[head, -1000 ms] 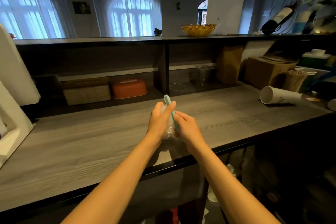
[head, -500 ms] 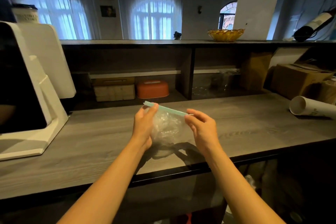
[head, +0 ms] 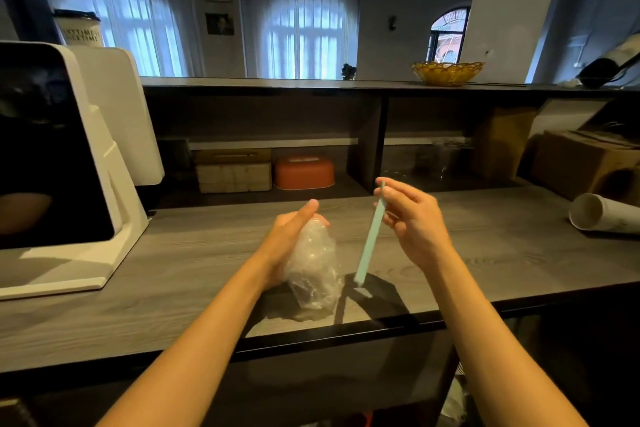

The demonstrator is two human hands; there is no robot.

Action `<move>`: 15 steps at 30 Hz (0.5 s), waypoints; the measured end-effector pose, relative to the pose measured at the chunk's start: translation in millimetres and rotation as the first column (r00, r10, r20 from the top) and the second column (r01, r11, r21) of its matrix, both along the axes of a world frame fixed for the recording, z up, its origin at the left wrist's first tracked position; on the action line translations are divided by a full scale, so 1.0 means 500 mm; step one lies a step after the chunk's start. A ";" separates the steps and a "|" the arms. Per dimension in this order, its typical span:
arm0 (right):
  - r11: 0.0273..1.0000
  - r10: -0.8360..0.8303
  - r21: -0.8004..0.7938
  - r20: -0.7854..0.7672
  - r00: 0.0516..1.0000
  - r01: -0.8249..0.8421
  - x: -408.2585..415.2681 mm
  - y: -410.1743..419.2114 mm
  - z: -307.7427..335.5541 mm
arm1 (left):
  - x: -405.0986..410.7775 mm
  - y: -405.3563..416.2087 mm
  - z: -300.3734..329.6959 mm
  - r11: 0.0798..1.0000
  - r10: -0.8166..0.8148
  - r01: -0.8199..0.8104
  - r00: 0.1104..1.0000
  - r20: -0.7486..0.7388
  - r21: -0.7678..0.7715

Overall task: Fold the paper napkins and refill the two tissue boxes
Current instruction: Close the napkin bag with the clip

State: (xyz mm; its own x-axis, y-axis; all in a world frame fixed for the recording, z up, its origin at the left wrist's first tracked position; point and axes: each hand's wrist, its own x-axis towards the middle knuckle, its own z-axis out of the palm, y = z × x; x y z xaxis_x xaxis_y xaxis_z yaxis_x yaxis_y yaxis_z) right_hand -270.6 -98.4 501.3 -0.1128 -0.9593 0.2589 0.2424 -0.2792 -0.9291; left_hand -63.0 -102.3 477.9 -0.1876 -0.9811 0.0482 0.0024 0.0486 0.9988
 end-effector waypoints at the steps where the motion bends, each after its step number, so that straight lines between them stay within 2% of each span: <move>1: 0.999 0.048 0.017 -0.079 0.996 -0.046 0.010 0.001 -0.002 | -0.013 0.000 0.007 0.997 -0.022 0.029 0.996 0.088 -0.070; 3: 0.996 0.078 0.051 -0.153 0.985 -0.071 0.029 0.001 -0.011 | -0.041 0.007 0.021 0.973 -0.084 0.136 0.961 0.262 -0.186; 5: 0.997 0.055 0.066 -0.144 0.988 -0.046 0.041 0.002 -0.019 | -0.056 0.004 0.023 0.953 -0.111 0.197 0.935 0.338 -0.232; 9: 0.994 0.079 0.091 -0.158 0.984 -0.065 0.042 0.002 -0.037 | -0.059 -0.004 -0.003 0.961 -0.137 0.203 0.940 0.314 -0.189; 12: 0.984 0.157 0.114 -0.165 0.974 -0.140 0.041 0.004 -0.042 | -0.059 0.003 -0.006 0.964 -0.185 0.229 0.944 0.273 -0.137; 15: 0.976 0.213 0.068 -0.129 0.968 -0.206 0.041 0.008 -0.039 | -0.060 0.007 -0.010 0.978 -0.193 0.201 0.973 0.128 -0.050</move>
State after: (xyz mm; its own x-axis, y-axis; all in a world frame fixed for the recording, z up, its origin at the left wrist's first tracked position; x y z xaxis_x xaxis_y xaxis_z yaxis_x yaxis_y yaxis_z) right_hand -249.9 -94.5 482.0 0.1249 -0.9706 0.2059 0.1617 -0.1848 -0.9694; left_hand -92.9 -98.9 472.8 -0.3850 -0.9201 0.0724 -0.1031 0.1208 0.9873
